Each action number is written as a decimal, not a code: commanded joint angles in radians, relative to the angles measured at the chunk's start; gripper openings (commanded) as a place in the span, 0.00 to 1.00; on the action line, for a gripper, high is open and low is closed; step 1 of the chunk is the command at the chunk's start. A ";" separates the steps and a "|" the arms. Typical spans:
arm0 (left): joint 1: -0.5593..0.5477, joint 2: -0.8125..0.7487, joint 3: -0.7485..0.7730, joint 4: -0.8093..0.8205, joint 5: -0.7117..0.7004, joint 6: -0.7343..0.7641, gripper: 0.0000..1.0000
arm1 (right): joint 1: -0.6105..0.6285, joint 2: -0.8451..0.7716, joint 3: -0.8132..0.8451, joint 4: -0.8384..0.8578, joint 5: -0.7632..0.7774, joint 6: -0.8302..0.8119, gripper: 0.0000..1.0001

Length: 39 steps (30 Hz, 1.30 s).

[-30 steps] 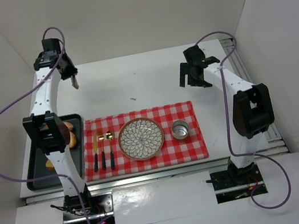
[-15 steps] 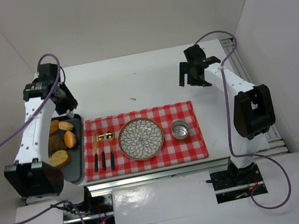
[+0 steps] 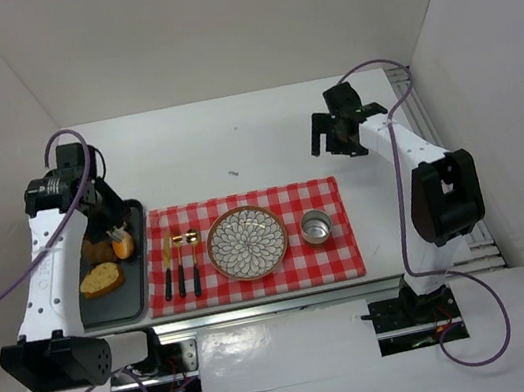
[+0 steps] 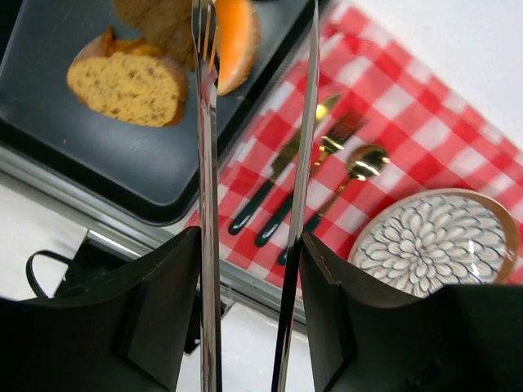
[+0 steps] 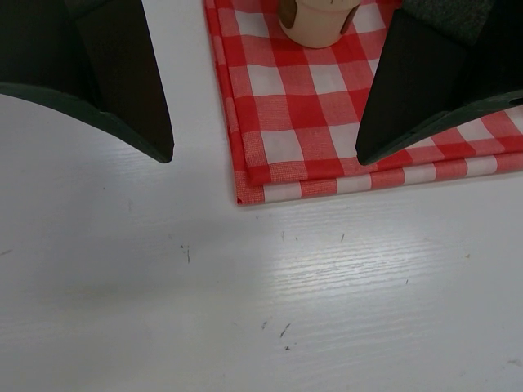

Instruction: Place the bread

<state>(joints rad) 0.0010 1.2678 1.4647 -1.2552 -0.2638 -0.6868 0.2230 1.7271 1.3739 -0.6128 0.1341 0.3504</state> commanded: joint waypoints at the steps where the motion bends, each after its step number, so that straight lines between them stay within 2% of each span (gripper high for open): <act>1: 0.073 0.008 -0.040 0.046 0.003 -0.008 0.62 | 0.006 -0.054 -0.010 0.051 -0.005 -0.001 1.00; 4: 0.128 -0.005 -0.093 0.134 0.032 0.004 0.62 | 0.006 -0.054 -0.010 0.051 0.004 -0.001 1.00; 8: 0.223 0.018 -0.124 0.212 0.168 0.044 0.62 | 0.006 -0.054 -0.010 0.042 0.024 -0.001 1.00; 14: 0.255 0.067 -0.170 0.332 0.245 0.056 0.62 | 0.006 -0.043 -0.001 0.031 0.024 -0.001 1.00; 18: 0.264 0.128 -0.179 0.344 0.288 0.076 0.61 | 0.006 -0.032 0.017 0.031 0.024 -0.001 1.00; 22: 0.274 0.137 -0.179 0.355 0.262 0.067 0.52 | 0.006 -0.021 0.017 0.022 0.024 -0.001 1.00; 23: 0.274 0.119 -0.167 0.355 0.252 0.067 0.45 | 0.006 -0.021 0.017 0.022 0.024 -0.001 1.00; 26: 0.274 0.090 -0.139 0.344 0.242 0.078 0.36 | 0.006 -0.012 0.017 0.022 0.024 -0.001 1.00; 27: 0.274 0.072 -0.127 0.344 0.242 0.087 0.29 | 0.006 -0.012 0.017 0.022 0.024 -0.001 1.00; 29: 0.274 0.058 -0.113 0.318 0.242 0.099 0.27 | 0.006 -0.012 0.017 0.022 0.024 0.008 1.00; 30: 0.274 0.045 -0.093 0.304 0.267 0.116 0.22 | 0.006 -0.012 0.028 0.022 0.015 0.009 1.00; 33: 0.228 0.006 -0.072 0.280 0.314 0.183 0.20 | 0.006 -0.012 0.028 0.022 0.006 0.018 1.00; 37: 0.064 -0.082 -0.162 0.352 0.464 0.292 0.20 | 0.006 -0.012 0.037 0.031 -0.004 0.018 1.00; 39: -0.054 -0.128 -0.205 0.352 0.489 0.303 0.20 | 0.006 -0.003 0.051 0.022 -0.004 0.027 1.00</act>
<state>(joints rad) 0.0494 1.1976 1.3037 -0.9253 0.0986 -0.4709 0.2230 1.7237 1.3705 -0.6140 0.1375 0.3599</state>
